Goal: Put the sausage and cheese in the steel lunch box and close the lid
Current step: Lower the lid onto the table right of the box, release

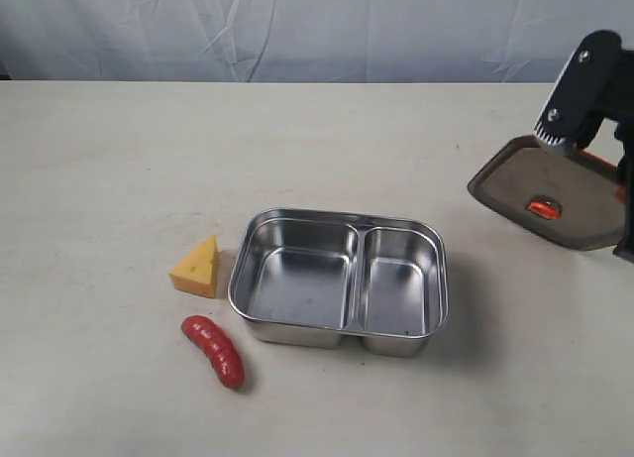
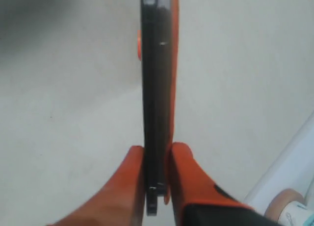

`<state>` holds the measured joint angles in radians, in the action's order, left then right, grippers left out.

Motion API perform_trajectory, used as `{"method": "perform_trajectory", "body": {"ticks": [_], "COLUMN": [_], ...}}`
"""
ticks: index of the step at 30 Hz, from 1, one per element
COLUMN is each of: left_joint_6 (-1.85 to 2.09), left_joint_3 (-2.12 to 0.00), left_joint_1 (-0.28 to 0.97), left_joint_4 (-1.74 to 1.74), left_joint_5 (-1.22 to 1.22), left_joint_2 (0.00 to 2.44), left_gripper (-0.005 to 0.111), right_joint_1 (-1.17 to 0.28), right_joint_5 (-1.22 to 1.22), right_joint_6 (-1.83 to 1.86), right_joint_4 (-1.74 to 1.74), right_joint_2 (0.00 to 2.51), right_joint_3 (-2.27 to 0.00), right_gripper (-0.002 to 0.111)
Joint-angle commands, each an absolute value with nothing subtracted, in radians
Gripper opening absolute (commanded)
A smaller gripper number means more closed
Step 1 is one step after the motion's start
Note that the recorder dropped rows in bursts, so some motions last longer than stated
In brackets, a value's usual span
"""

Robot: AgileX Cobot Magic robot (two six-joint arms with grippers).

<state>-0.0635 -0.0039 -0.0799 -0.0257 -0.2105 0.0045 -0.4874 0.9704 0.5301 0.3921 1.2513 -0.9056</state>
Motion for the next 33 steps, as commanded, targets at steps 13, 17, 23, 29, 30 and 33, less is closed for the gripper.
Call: {"method": "perform_trajectory", "body": {"ticks": [13, 17, 23, 29, 30, 33], "left_joint_6": [-0.067, -0.067, -0.067, -0.067, -0.067, -0.067], "left_joint_3": [0.0, 0.0, 0.0, 0.0, 0.0, 0.0], "left_joint_1": [-0.075, -0.075, -0.075, -0.075, -0.075, -0.075], "left_joint_4": [-0.029, -0.029, -0.029, -0.029, -0.029, -0.029], "left_joint_5": [-0.202, -0.202, -0.202, -0.202, -0.202, -0.202], "left_joint_2": [0.0, 0.0, 0.0, 0.0, 0.0, 0.0], "left_gripper": [0.0, 0.0, 0.0, 0.0, 0.0, 0.0], "right_joint_1": [-0.616, -0.639, -0.674, -0.68, -0.68, -0.68], "right_joint_5": [0.902, 0.9, 0.874, 0.863, 0.863, 0.863], "right_joint_6": [0.494, 0.494, 0.494, 0.494, 0.494, 0.494], "right_joint_4": [0.275, 0.26, 0.215, 0.198, 0.198, 0.213], "right_joint_2": [1.246, 1.264, 1.302, 1.37, 1.383, 1.417], "right_joint_3": [-0.713, -0.676, -0.662, -0.662, -0.662, -0.662], "right_gripper": [-0.001, -0.001, -0.001, -0.001, -0.001, -0.001]}}
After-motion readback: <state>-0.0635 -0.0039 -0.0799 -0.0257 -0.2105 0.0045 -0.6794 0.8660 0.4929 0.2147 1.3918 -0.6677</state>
